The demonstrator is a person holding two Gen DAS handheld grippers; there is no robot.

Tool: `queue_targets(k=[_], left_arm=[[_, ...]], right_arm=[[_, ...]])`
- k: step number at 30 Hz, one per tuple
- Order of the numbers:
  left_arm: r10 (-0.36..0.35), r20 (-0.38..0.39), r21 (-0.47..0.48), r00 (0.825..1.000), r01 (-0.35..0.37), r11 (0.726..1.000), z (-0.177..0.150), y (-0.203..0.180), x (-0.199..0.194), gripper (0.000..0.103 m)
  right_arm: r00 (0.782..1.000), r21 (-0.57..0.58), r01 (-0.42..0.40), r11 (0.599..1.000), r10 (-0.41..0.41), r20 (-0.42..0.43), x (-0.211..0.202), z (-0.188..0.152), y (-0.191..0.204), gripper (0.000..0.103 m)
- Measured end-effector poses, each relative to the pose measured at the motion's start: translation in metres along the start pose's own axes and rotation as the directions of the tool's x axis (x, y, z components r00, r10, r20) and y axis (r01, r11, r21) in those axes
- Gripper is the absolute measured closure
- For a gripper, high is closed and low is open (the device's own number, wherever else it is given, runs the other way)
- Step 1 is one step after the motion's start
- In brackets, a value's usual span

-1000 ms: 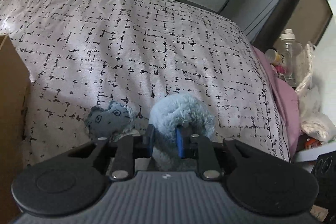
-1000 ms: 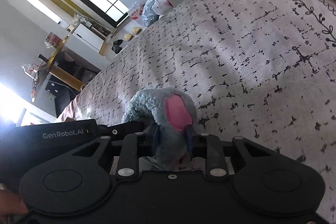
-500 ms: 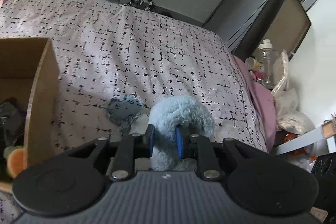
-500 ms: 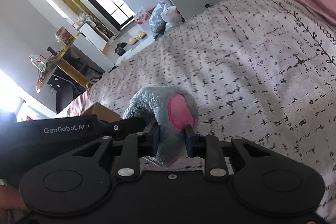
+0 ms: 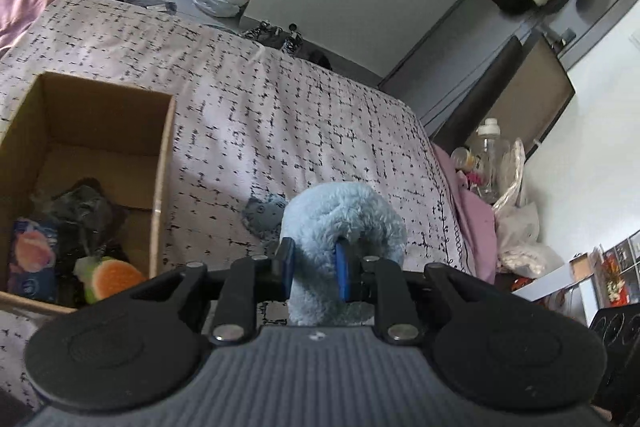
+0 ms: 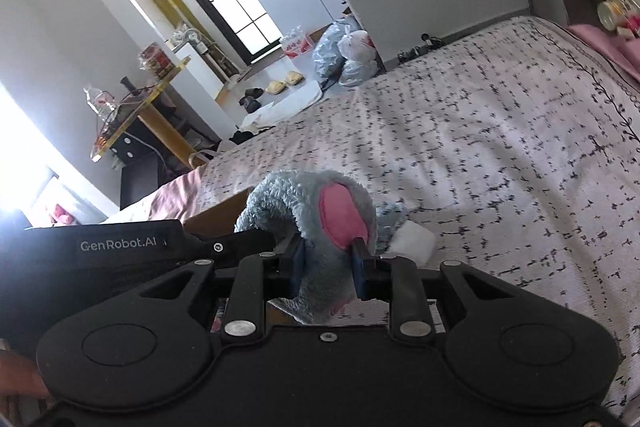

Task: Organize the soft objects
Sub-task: 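Carry the slipper over the box, lower it inside and open both tools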

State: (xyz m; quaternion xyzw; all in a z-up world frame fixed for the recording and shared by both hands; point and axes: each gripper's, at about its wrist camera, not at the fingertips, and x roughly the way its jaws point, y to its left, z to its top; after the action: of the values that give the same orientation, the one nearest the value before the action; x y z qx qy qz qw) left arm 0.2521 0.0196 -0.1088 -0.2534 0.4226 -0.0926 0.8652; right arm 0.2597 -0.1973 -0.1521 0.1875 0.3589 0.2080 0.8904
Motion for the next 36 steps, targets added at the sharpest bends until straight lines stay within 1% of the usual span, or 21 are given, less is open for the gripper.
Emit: queue_targets(k=[3,8,19,29,36], left_arm=[[0.005,0.024,0.011,1.0,-0.005,1.0,0.003,0.005,-0.015,0.083],[0.013,0.051,-0.01,0.999,-0.013,1.0,0.008,0.023,-0.038,0.083],[0.048,0.098,-0.058,0.994,-0.043,0.997,0.025,0.065,-0.075,0.083],[0.055,0.122,-0.12,0.991,-0.04,0.992,0.041,0.111,-0.085,0.083],[0.058,0.112,-0.176,0.992,-0.038,0.984,0.054,0.142,-0.076,0.083]], right_arm=[[1.0,-0.019,-0.011,1.0,0.011,0.011,-0.002,-0.002,0.015,0.079],[0.999,-0.045,-0.033,0.998,0.033,0.013,0.002,-0.003,0.04,0.079],[0.997,-0.092,-0.077,0.993,0.077,-0.005,0.027,-0.006,0.091,0.079],[0.996,-0.113,-0.084,0.99,0.08,-0.042,0.06,-0.011,0.125,0.079],[0.996,-0.123,-0.069,0.99,0.061,-0.07,0.088,-0.012,0.14,0.079]])
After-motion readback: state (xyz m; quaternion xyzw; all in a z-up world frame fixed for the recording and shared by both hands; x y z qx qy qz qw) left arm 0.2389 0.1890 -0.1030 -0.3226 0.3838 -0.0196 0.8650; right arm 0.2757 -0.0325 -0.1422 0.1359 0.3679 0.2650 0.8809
